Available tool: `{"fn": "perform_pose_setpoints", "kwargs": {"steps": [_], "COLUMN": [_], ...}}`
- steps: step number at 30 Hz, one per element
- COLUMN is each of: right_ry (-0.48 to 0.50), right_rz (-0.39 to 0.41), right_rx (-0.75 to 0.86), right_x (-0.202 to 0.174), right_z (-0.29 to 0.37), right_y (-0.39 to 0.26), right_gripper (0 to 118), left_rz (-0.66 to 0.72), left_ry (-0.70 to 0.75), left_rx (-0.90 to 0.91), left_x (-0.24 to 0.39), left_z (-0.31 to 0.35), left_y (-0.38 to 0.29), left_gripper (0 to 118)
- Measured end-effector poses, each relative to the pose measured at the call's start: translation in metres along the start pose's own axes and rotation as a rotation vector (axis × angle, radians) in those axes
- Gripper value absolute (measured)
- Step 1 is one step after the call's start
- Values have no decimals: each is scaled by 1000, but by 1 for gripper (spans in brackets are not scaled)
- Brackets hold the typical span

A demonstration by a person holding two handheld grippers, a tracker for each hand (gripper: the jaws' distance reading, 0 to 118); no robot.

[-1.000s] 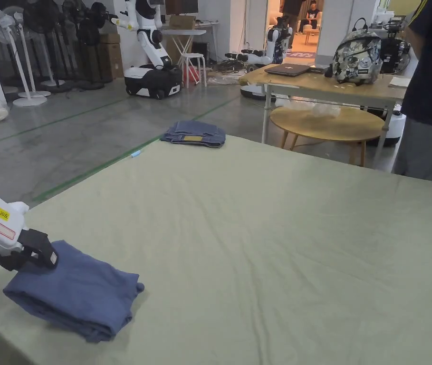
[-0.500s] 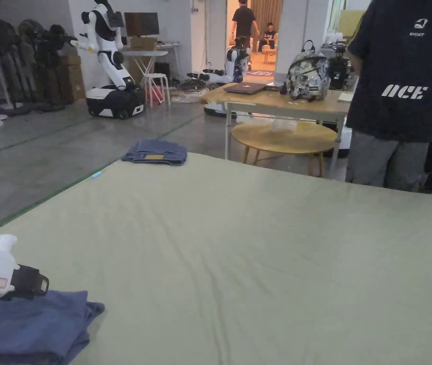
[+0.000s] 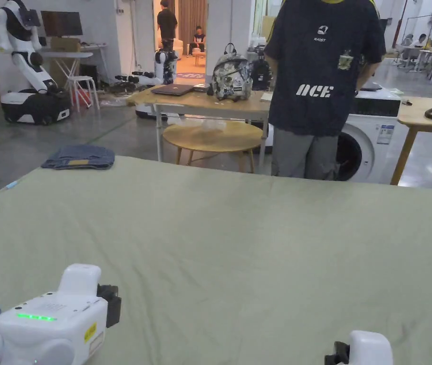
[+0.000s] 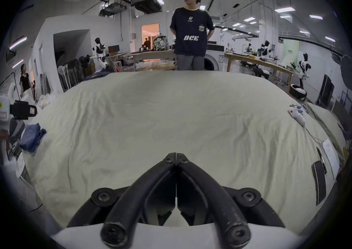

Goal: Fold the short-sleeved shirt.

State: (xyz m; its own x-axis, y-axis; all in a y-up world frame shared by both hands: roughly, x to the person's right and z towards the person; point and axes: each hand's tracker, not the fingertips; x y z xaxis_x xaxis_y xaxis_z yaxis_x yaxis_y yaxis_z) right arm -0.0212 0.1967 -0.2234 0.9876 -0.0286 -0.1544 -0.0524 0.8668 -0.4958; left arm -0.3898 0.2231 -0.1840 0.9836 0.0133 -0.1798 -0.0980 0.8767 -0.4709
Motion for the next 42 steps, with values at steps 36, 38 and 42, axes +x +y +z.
{"fn": "perform_pose_setpoints", "kwargs": {"steps": [36,38,42], "right_ry": [-58,-56,-44], "right_rz": [11,16,13], "right_rx": [338,336,325], "right_x": [5,4,4], "right_z": [17,17,16], "right_y": [36,35,31], "right_gripper": [0,0,0], "left_rz": [-25,-28,-80], "left_ry": [5,-6,10], "left_rx": [341,333,335], "left_x": [96,98,103], "left_z": [12,13,11], "left_y": [1,0,-3], "left_gripper": [0,0,0]}}
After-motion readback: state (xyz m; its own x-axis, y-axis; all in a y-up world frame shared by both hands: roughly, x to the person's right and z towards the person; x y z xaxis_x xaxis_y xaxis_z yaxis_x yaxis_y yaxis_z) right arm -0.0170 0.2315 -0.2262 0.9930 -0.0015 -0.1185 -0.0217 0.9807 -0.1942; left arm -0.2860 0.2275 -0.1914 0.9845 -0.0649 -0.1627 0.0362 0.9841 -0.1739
